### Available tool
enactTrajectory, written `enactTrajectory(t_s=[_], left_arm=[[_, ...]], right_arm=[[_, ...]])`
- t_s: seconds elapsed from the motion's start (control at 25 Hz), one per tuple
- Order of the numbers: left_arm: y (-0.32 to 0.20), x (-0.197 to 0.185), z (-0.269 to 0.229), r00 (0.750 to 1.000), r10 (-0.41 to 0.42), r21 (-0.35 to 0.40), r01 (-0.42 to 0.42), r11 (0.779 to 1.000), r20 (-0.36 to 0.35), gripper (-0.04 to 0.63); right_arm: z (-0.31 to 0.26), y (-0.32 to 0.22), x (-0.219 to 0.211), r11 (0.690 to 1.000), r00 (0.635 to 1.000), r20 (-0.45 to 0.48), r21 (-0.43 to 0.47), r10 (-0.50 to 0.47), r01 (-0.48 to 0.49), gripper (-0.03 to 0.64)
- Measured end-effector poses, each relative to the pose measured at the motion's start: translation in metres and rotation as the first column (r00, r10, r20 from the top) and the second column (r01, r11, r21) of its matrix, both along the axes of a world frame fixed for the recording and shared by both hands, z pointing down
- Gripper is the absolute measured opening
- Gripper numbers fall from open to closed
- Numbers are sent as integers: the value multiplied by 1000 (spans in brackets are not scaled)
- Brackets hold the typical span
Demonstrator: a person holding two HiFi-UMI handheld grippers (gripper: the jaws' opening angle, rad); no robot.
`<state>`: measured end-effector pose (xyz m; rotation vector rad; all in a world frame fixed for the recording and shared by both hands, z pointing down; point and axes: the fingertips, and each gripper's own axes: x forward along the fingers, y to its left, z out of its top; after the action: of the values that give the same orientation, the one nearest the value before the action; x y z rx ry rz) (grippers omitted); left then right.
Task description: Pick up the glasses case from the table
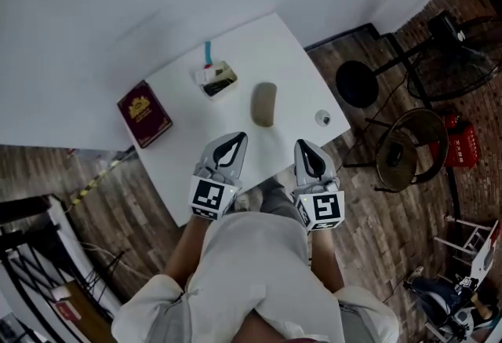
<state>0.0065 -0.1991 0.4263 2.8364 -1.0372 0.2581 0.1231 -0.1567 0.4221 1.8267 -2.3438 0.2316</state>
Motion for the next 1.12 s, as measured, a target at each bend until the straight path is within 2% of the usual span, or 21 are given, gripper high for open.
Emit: enactTrajectory(t_s=[0.28, 0.6, 1.12], left_arm=[[-32, 23, 25, 999, -27, -40, 29, 999, 47, 18], [-63, 44, 68, 992, -54, -119, 67, 991, 113, 35], [-100, 63, 137, 973, -113, -243, 162, 956, 202, 114]], right_arm=[[24, -34, 22, 998, 999, 12, -57, -36, 37, 3], [66, -65, 33, 983, 995, 24, -158, -94, 96, 5], [122, -95, 39, 943, 983, 46, -280, -176, 182, 5]])
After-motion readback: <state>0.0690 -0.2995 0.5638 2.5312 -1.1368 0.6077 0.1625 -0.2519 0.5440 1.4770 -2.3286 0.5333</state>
